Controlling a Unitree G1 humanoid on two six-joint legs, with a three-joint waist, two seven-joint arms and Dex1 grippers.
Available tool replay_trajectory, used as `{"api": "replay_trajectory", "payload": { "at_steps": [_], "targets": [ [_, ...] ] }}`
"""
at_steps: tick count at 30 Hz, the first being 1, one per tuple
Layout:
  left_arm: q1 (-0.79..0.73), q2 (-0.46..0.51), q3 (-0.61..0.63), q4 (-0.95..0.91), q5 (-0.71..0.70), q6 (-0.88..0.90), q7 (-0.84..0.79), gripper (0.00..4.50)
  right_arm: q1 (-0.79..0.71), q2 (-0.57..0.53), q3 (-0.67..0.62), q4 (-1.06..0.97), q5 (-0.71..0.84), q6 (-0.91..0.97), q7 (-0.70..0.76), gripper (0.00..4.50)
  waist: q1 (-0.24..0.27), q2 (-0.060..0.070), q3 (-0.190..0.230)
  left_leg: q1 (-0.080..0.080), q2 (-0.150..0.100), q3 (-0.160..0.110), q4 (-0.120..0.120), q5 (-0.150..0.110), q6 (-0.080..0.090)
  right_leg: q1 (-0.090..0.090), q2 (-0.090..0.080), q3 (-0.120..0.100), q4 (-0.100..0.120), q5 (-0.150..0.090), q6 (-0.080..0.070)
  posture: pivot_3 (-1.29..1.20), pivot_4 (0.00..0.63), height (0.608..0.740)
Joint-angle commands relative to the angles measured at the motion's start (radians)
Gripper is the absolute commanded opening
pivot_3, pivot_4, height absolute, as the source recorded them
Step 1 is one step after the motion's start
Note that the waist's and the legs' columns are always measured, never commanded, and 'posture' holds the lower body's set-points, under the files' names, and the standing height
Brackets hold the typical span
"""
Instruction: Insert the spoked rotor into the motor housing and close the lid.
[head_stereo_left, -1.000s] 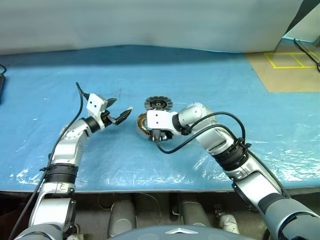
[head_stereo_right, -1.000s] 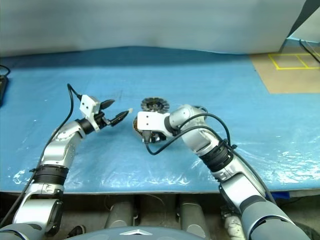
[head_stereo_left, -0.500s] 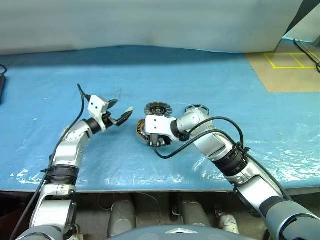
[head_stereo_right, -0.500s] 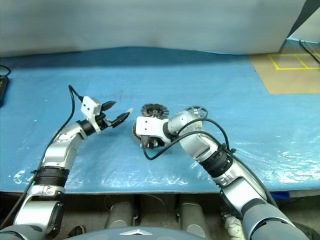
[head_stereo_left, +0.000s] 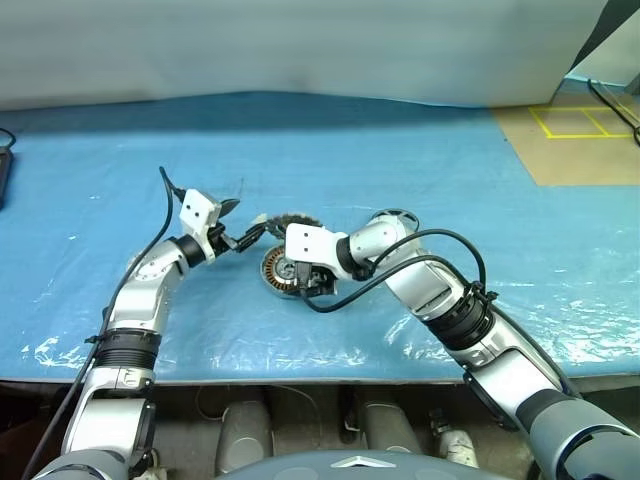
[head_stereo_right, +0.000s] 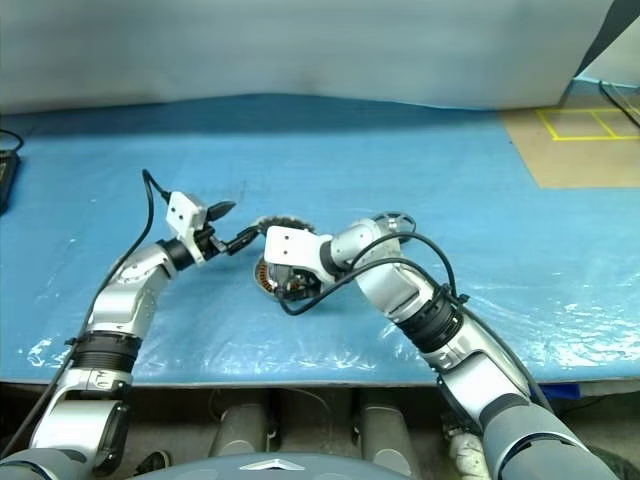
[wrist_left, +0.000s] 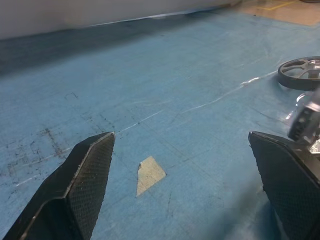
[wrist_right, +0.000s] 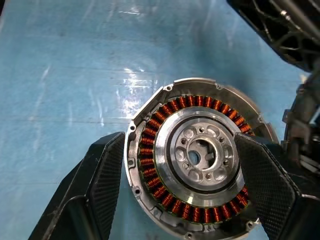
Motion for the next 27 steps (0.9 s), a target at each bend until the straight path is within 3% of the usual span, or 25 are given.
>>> {"api": "replay_trajectory", "payload": {
  "at_steps": [1,5,11,16,18,22,27],
  "targets": [
    [-0.019,0.002,0.000,-0.011,0.000,-0.012,-0.009,4.50,-0.026,-0.012,-0.046,-0.067,0.041,0.024,-0.002,3.63,0.000,0.000,0.000,0.000,0.000,0.000,0.000,0.000,0.000,0.000,0.000,0.000,0.000,0.000,0.000,0.00,0.150,0.740],
    [-0.027,0.002,0.001,0.006,0.002,-0.018,-0.015,4.50,-0.032,-0.047,-0.095,-0.116,0.097,0.072,0.014,3.63,0.000,0.000,0.000,0.000,0.000,0.000,0.000,0.000,0.000,0.000,0.000,0.000,0.000,0.000,0.000,0.00,0.150,0.740],
    [-0.039,0.004,0.002,0.028,0.001,-0.028,-0.029,4.50,0.075,-0.147,-0.300,-0.289,0.270,0.244,0.014,3.63,0.008,0.000,0.000,0.001,-0.001,-0.001,0.000,0.000,0.000,0.002,0.000,0.000,-0.001,0.000,0.000,0.00,0.150,0.740],
    [-0.039,0.026,0.014,0.053,-0.006,-0.041,-0.062,4.50,0.291,-0.214,-0.493,-0.253,0.357,0.056,-0.027,3.63,0.028,0.000,0.000,0.010,-0.001,0.000,-0.005,0.000,0.000,0.014,0.000,0.000,-0.010,0.000,0.002,0.00,0.150,0.740],
    [-0.041,0.032,0.018,0.062,-0.011,-0.045,-0.075,4.50,0.320,-0.217,-0.506,-0.207,0.346,-0.002,-0.070,3.63,0.023,0.000,0.000,0.010,-0.001,0.000,-0.005,0.000,0.000,0.014,0.000,0.000,-0.011,0.001,0.004,0.00,0.150,0.740],
    [-0.042,0.039,0.019,0.059,-0.026,-0.027,-0.113,4.50,0.310,-0.113,-0.537,0.028,0.338,-0.136,-0.214,3.63,0.020,-0.001,-0.001,0.012,-0.002,0.000,-0.004,0.000,0.000,0.015,0.000,0.000,-0.011,0.001,0.006,0.00,0.150,0.740],
    [-0.049,0.031,0.017,0.057,-0.027,-0.026,-0.129,4.50,0.290,-0.059,-0.468,0.248,0.261,-0.358,-0.291,3.63,0.023,-0.001,-0.001,0.010,-0.002,0.000,-0.005,0.000,0.000,0.014,0.000,0.000,-0.012,0.002,0.004,0.00,0.150,0.740]
  ]
}}
